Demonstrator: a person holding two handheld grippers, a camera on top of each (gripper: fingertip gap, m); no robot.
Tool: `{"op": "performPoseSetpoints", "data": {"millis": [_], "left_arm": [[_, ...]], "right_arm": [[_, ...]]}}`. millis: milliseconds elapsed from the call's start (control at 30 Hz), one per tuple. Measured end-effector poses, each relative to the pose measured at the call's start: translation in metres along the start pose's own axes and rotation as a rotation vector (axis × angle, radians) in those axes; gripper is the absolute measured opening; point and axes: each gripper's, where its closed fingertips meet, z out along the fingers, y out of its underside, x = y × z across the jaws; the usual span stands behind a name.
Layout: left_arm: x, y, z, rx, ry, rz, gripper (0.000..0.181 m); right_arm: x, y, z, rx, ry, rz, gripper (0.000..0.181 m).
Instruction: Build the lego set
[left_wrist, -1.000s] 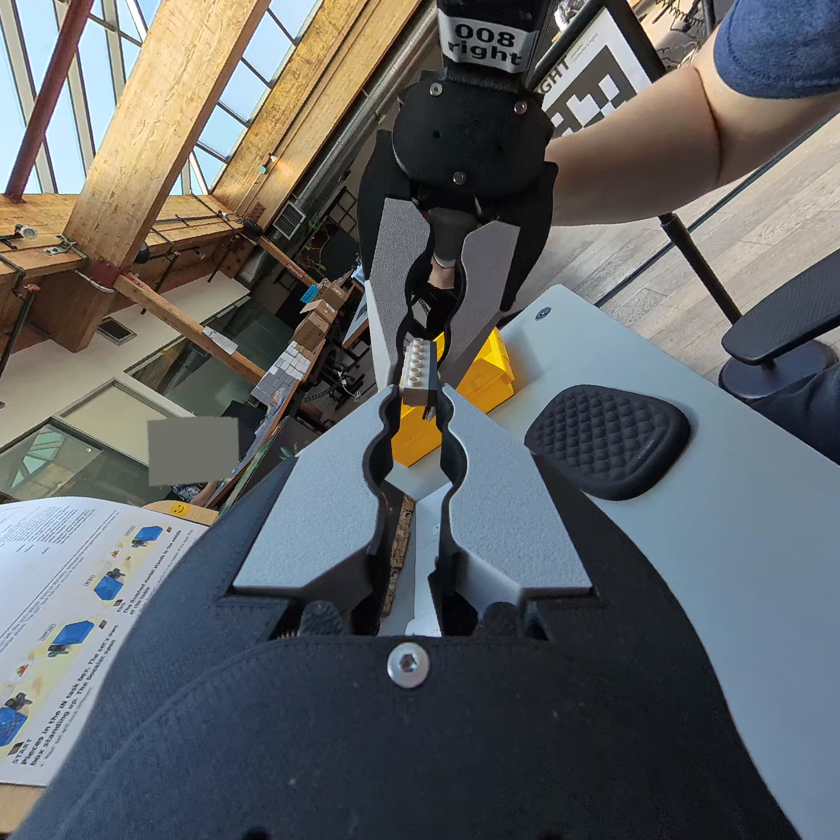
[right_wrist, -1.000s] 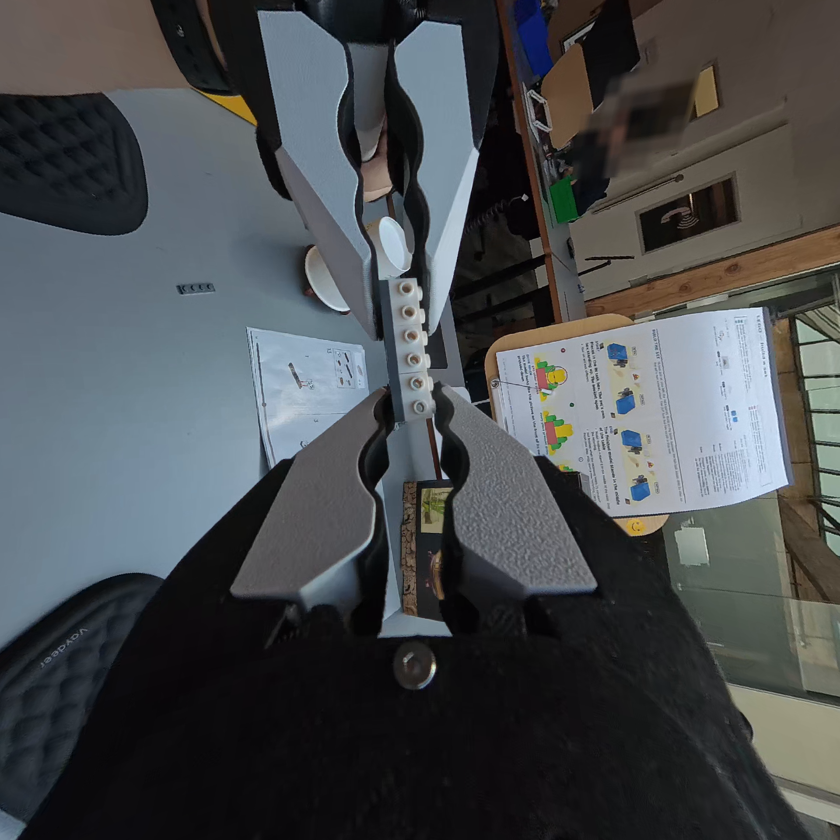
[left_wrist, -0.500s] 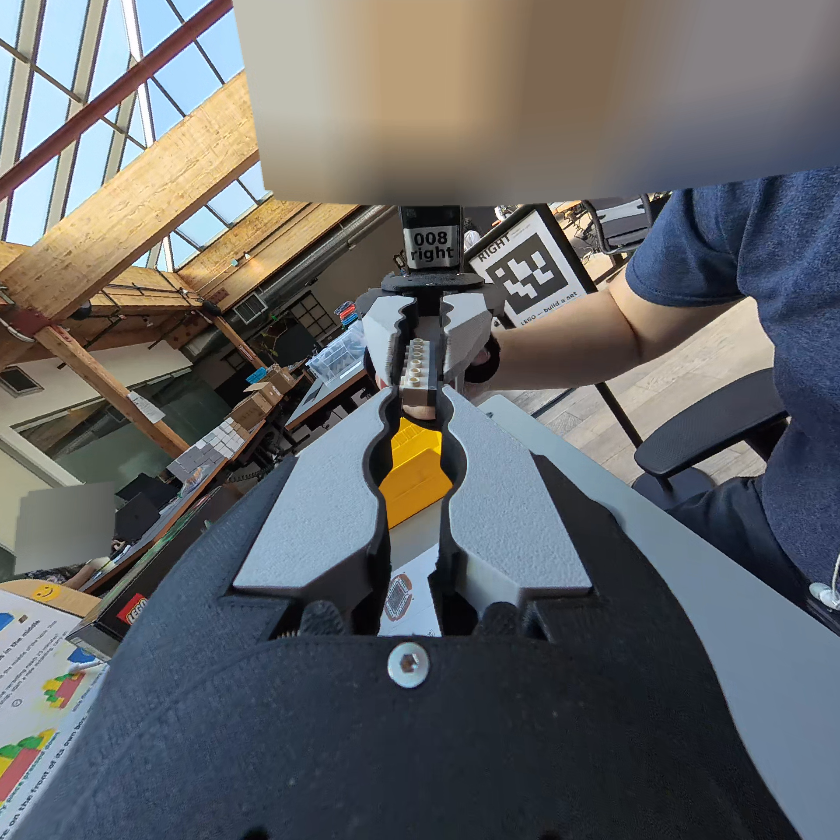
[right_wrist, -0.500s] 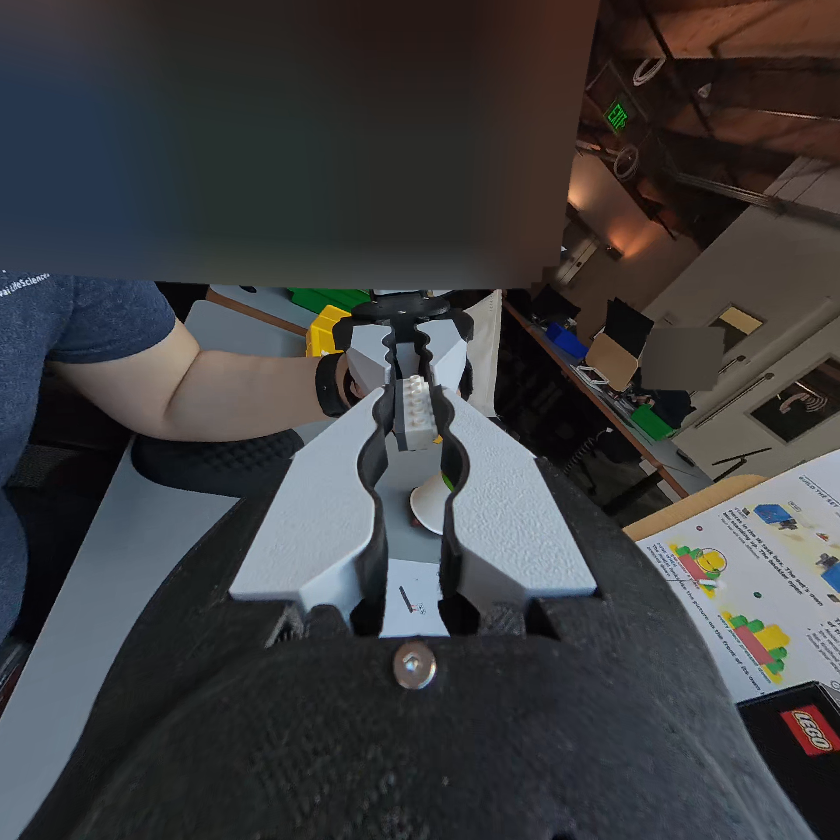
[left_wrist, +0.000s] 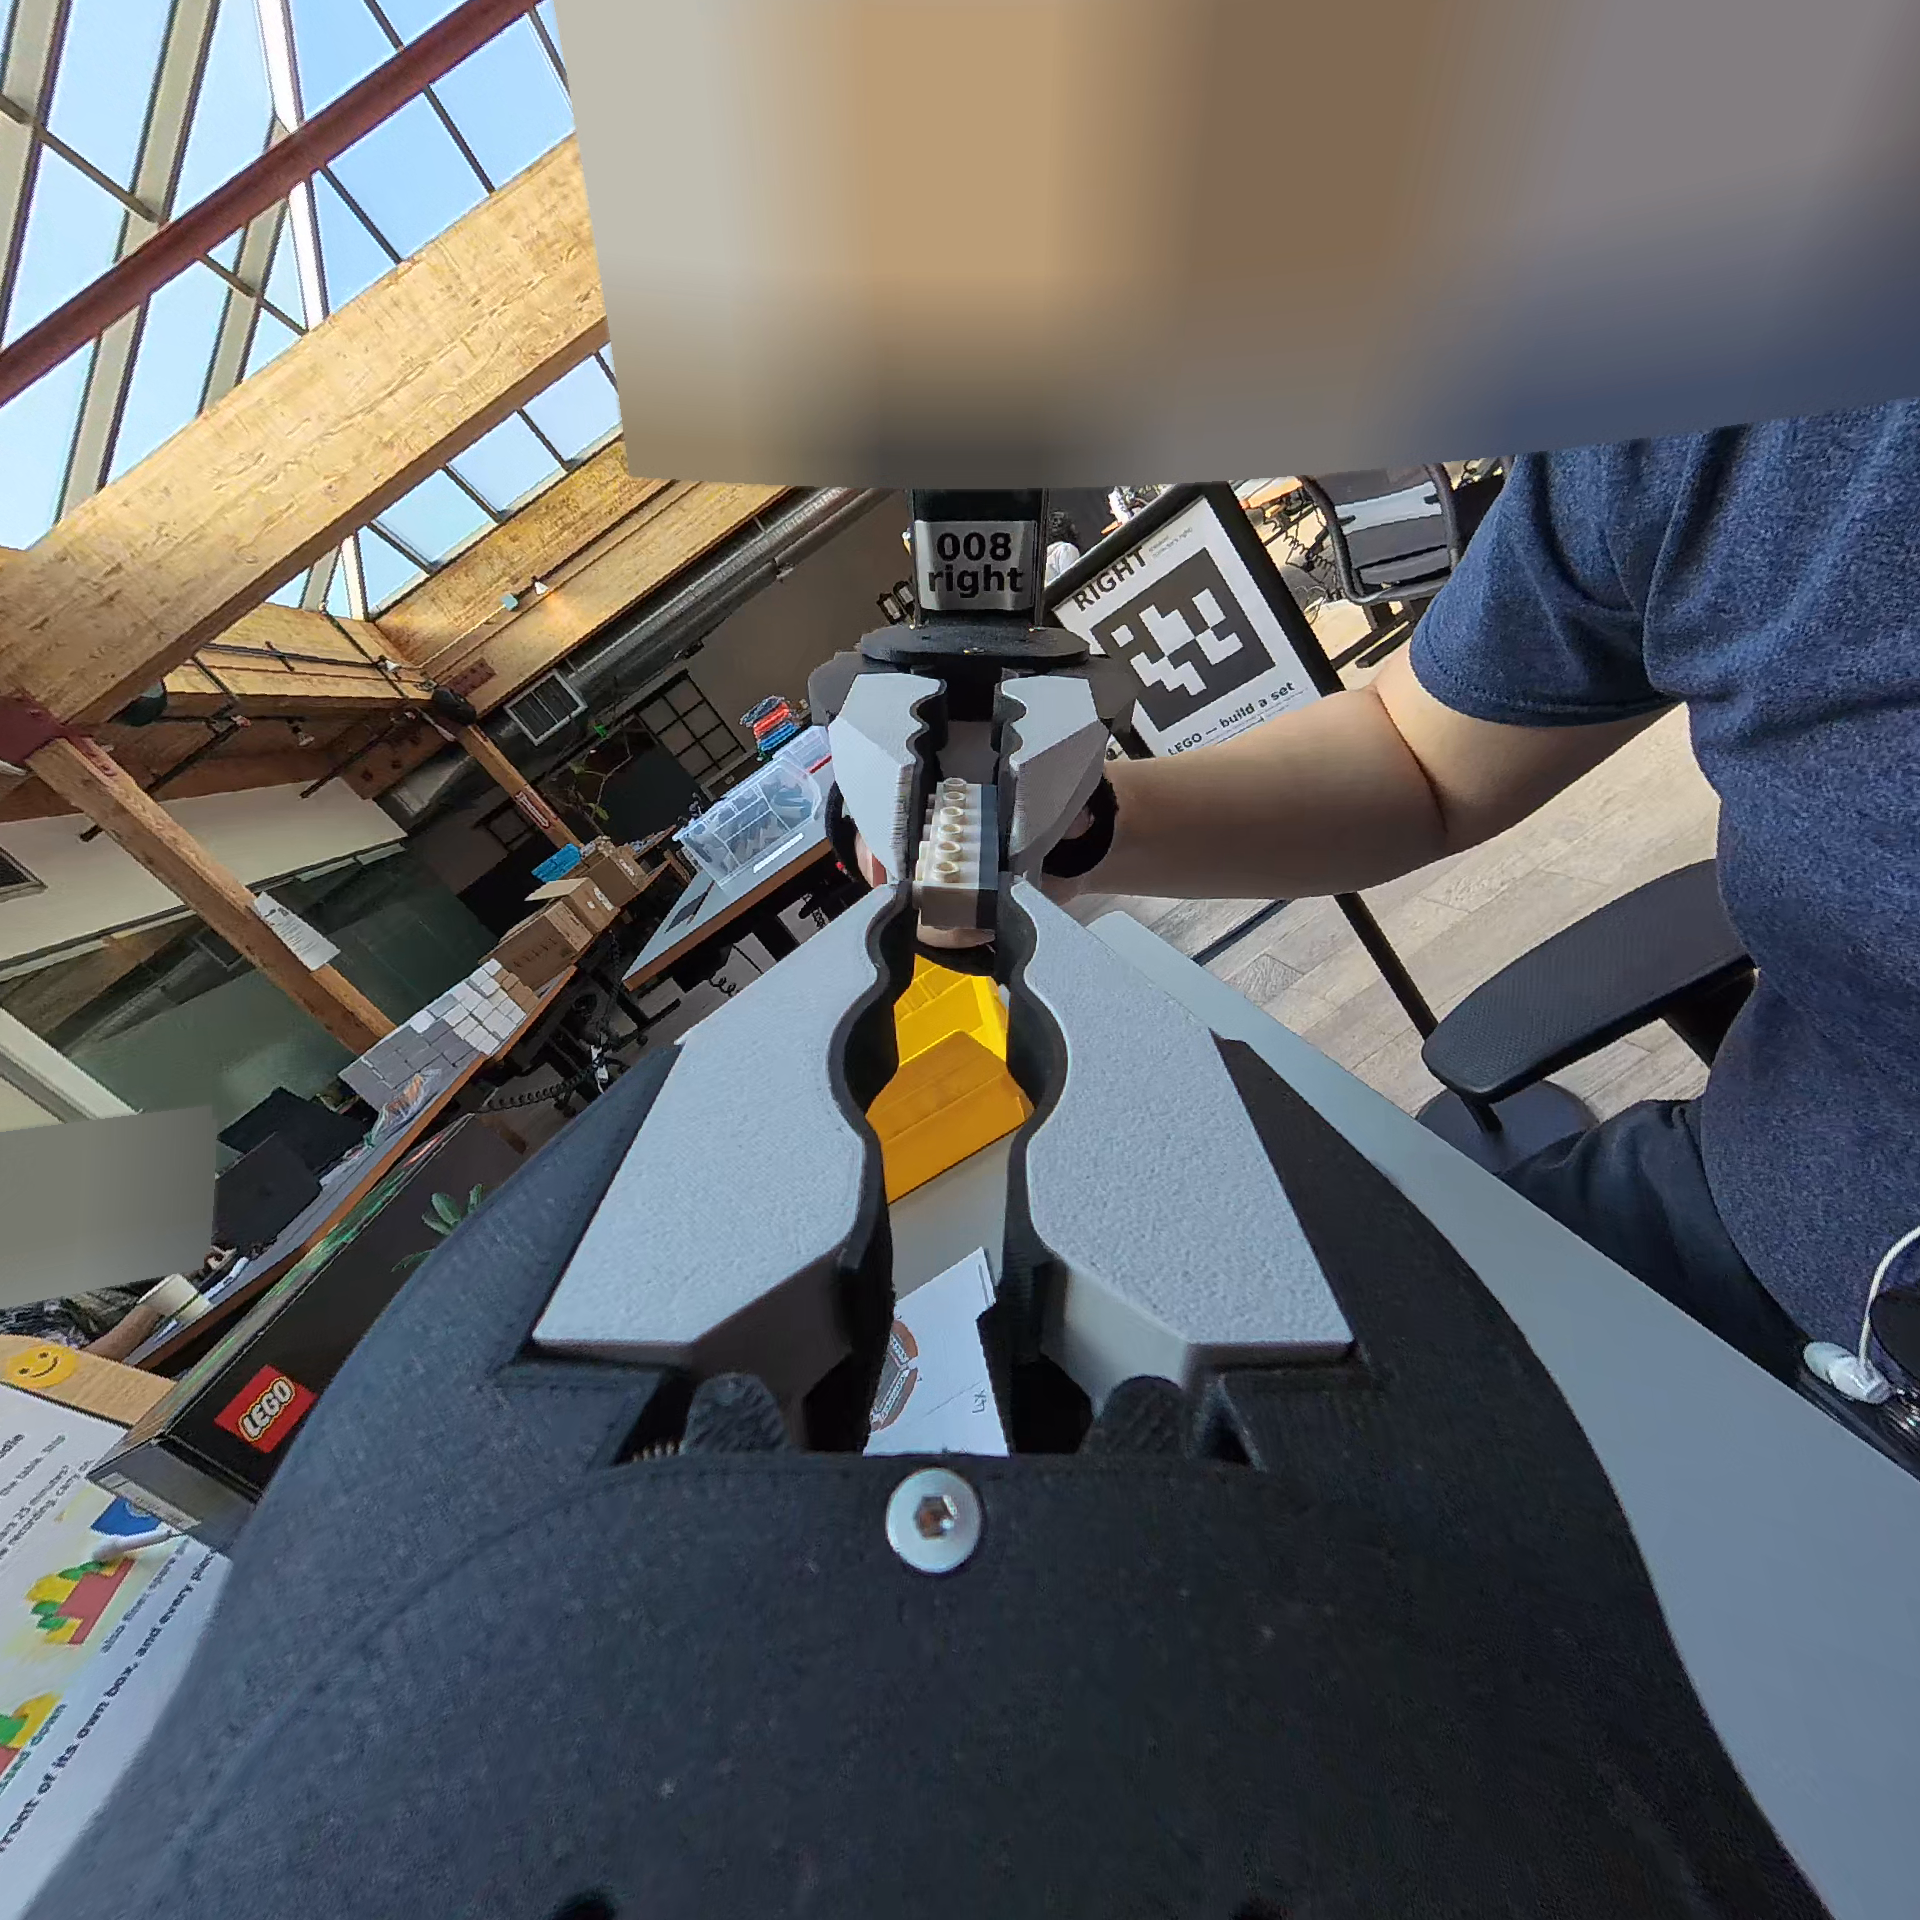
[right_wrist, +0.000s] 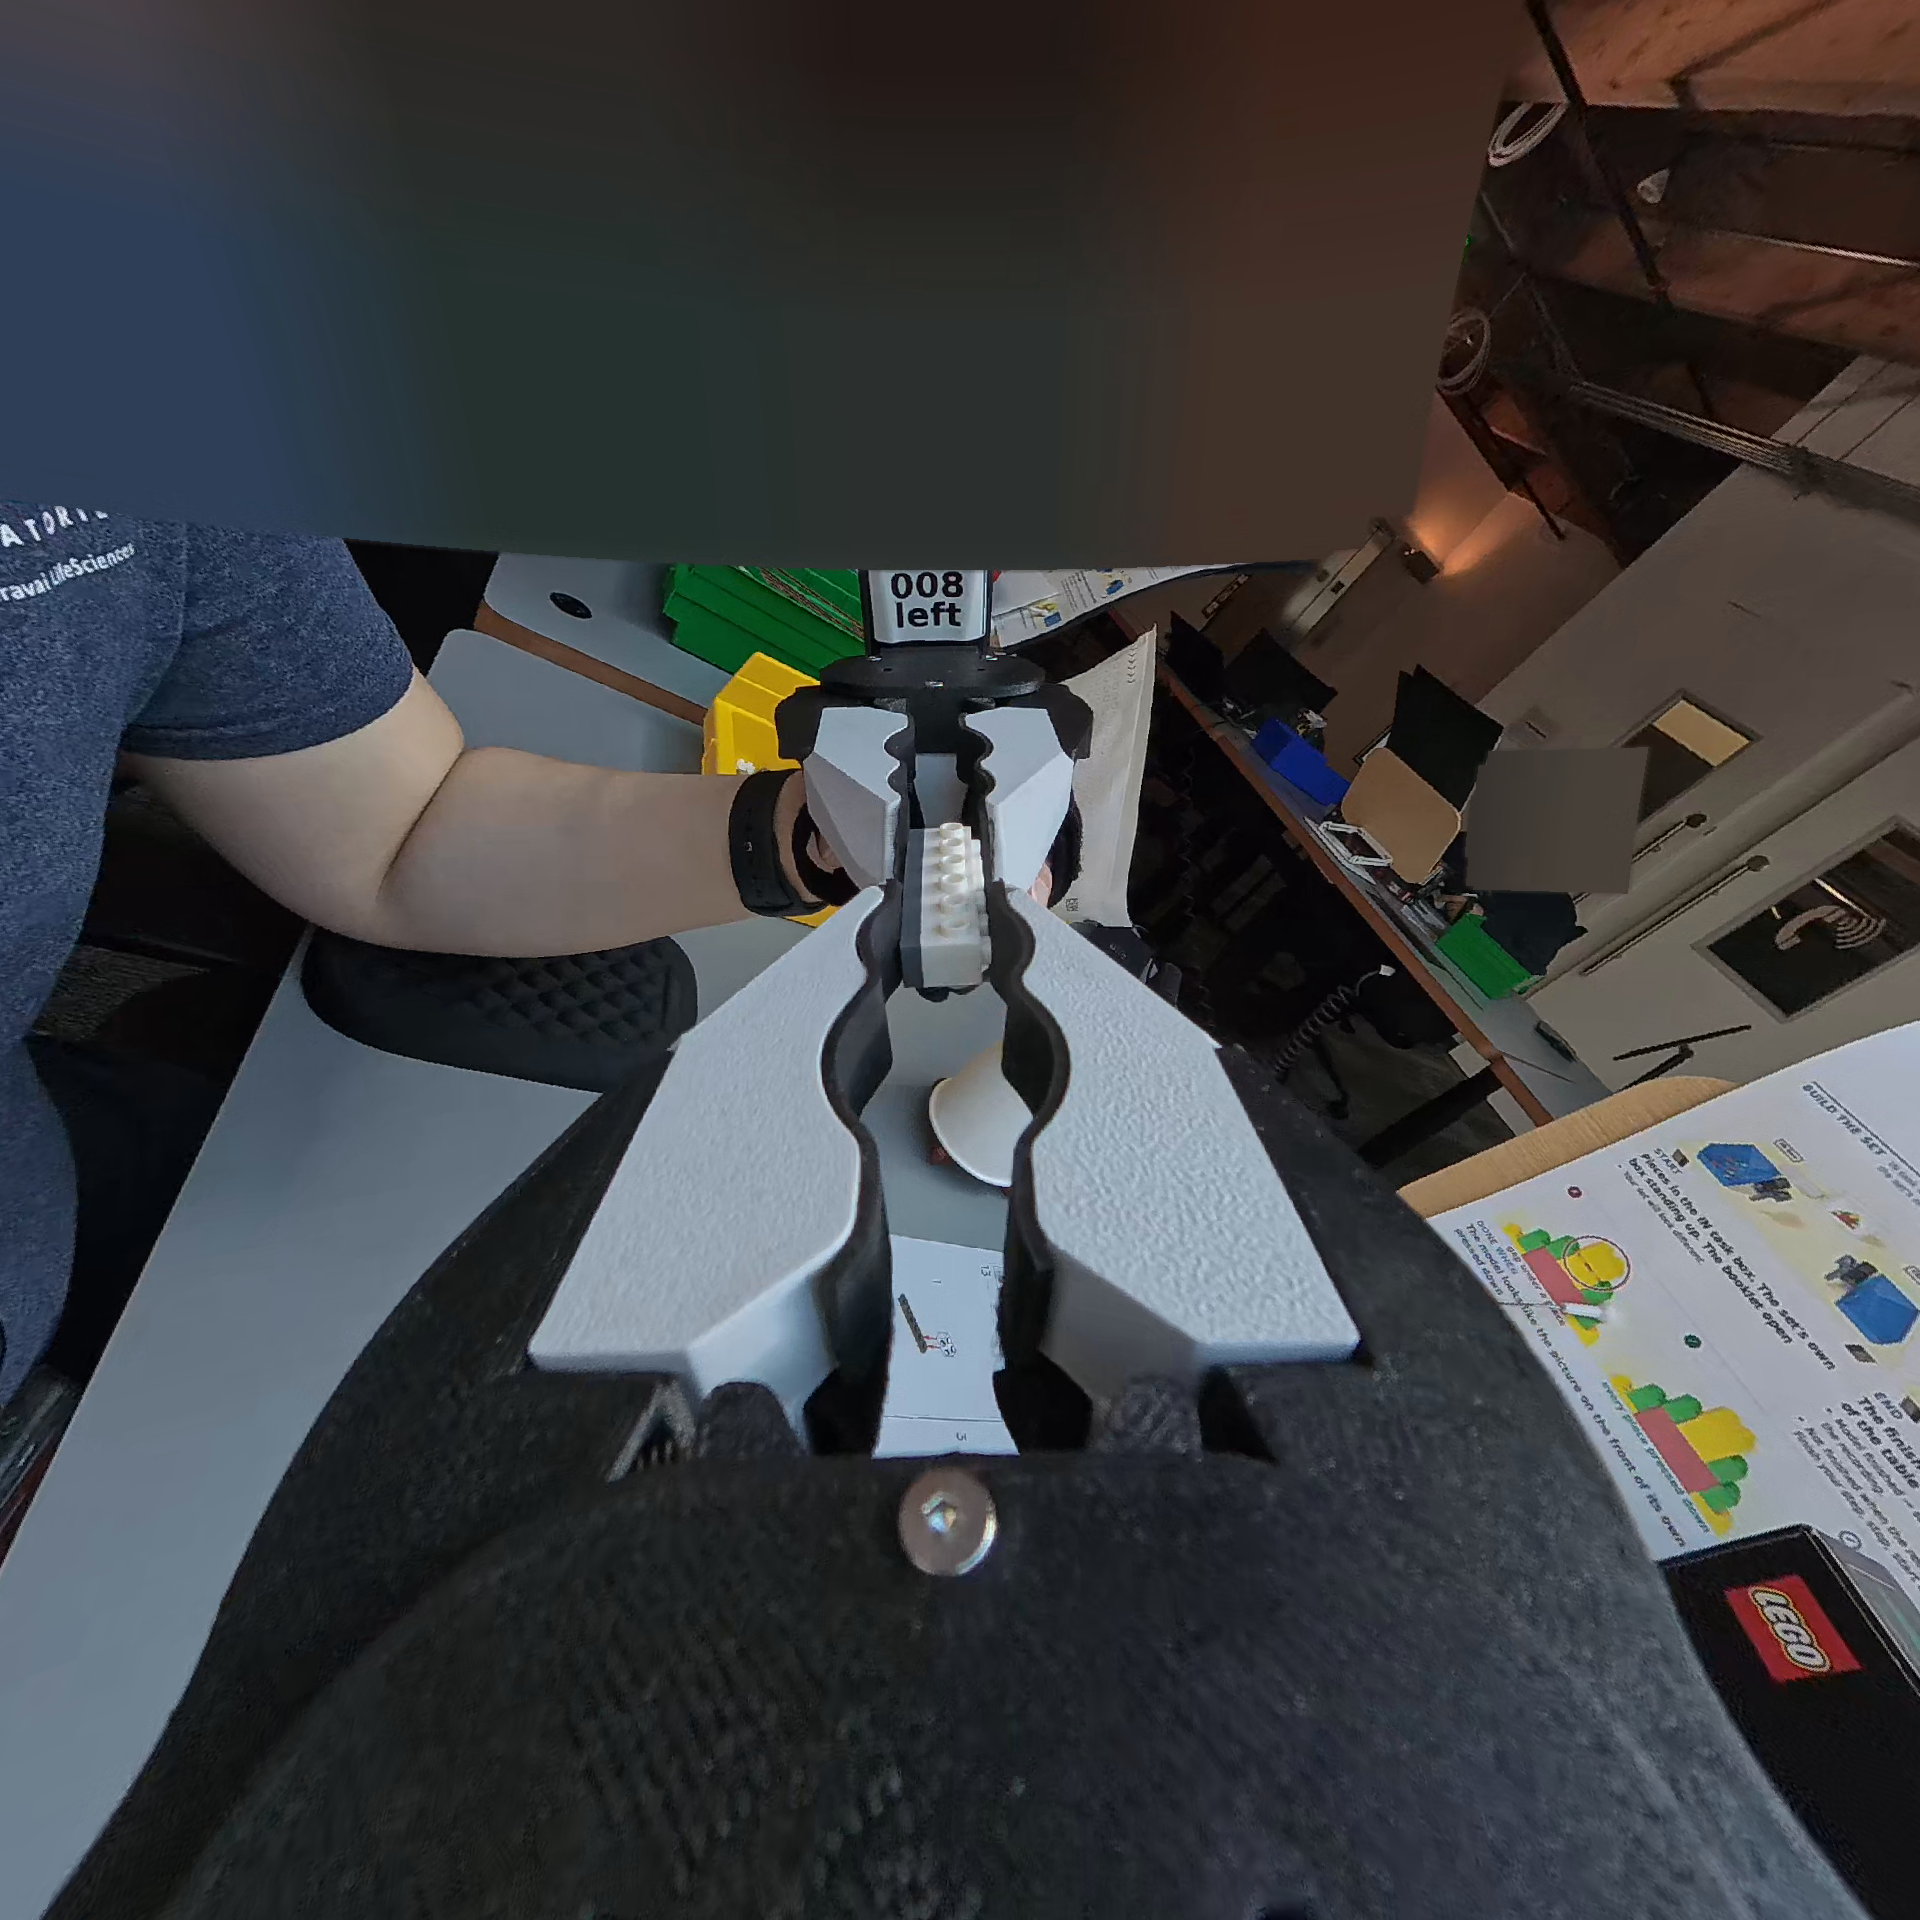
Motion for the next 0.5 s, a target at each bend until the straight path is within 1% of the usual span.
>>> {"op": "performPoseSetpoints", "data": {"millis": [300,367,433,500], "left_arm": [[0.0034,-0.0035,0.0003,-0.008,0.007,0.025,0.012],[0.0027,-0.0030,0.0001,-0.014,0.002,0.030,0.012],[0.0010,-0.0030,-0.0004,-0.013,-0.008,0.030,0.012],[-0.0008,-0.0036,-0.0019,-0.008,-0.013,0.023,0.012]], "right_arm": [[-0.0041,-0.0024,-0.0002,-0.014,-0.012,0.001,0.015],[-0.0022,-0.0009,-0.0012,-0.023,0.014,-0.035,0.016],[0.0037,0.0000,-0.0047,-0.034,0.065,-0.080,0.023],[0.0054,-0.0005,-0.0091,-0.035,0.080,-0.093,0.019]]}}
